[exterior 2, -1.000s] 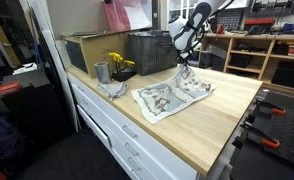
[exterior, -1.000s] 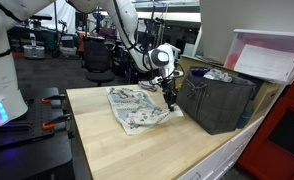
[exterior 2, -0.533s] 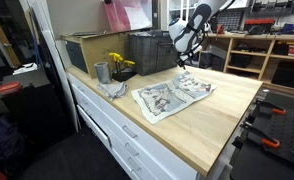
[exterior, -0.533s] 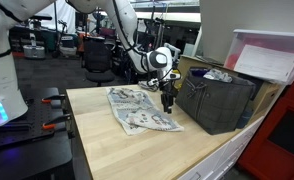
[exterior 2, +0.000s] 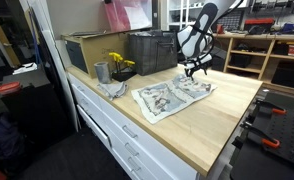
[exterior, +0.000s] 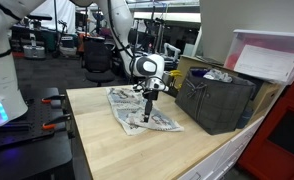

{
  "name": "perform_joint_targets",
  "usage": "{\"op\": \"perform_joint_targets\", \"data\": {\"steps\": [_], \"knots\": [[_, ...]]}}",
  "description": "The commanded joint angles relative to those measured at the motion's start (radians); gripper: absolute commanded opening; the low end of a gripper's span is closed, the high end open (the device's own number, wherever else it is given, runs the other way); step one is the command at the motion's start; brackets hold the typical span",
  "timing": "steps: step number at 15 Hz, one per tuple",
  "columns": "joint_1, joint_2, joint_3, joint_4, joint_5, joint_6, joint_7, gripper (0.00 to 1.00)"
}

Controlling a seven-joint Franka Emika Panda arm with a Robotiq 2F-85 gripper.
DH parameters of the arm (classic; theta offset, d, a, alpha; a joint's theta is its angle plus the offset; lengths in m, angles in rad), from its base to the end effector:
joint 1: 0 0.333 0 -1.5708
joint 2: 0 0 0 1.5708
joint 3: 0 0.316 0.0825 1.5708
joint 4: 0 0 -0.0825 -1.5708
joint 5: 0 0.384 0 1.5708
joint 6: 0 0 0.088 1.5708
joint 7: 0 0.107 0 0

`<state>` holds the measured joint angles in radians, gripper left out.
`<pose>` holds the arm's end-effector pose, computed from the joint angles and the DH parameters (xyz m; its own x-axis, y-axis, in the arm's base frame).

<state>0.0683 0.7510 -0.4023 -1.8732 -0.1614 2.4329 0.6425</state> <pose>0.5831 -0.1980 0.1261 0.7286 -0.6821 0.0618 -0.6478 -0.6570 0.3857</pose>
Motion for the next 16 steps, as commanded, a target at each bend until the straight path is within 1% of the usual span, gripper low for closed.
{"op": "perform_joint_targets", "data": {"steps": [1,4,6,10,12,13,14,15,16], "knots": [[-0.050,-0.117,0.032,-0.161,0.089,0.022,0.040,1.00],[-0.101,-0.166,0.049,-0.236,0.187,0.047,0.030,1.00],[-0.143,-0.191,0.066,-0.281,0.251,0.085,0.011,1.00],[-0.217,-0.201,0.118,-0.341,0.375,0.182,-0.030,1.00],[-0.230,-0.186,0.131,-0.357,0.404,0.227,-0.049,1.00],[-0.231,-0.181,0.134,-0.364,0.412,0.243,-0.051,0.89],[-0.229,-0.183,0.133,-0.376,0.420,0.259,-0.055,0.74],[-0.229,-0.186,0.133,-0.386,0.424,0.275,-0.056,0.68],[-0.223,-0.192,0.127,-0.397,0.423,0.292,-0.053,0.58]]}}
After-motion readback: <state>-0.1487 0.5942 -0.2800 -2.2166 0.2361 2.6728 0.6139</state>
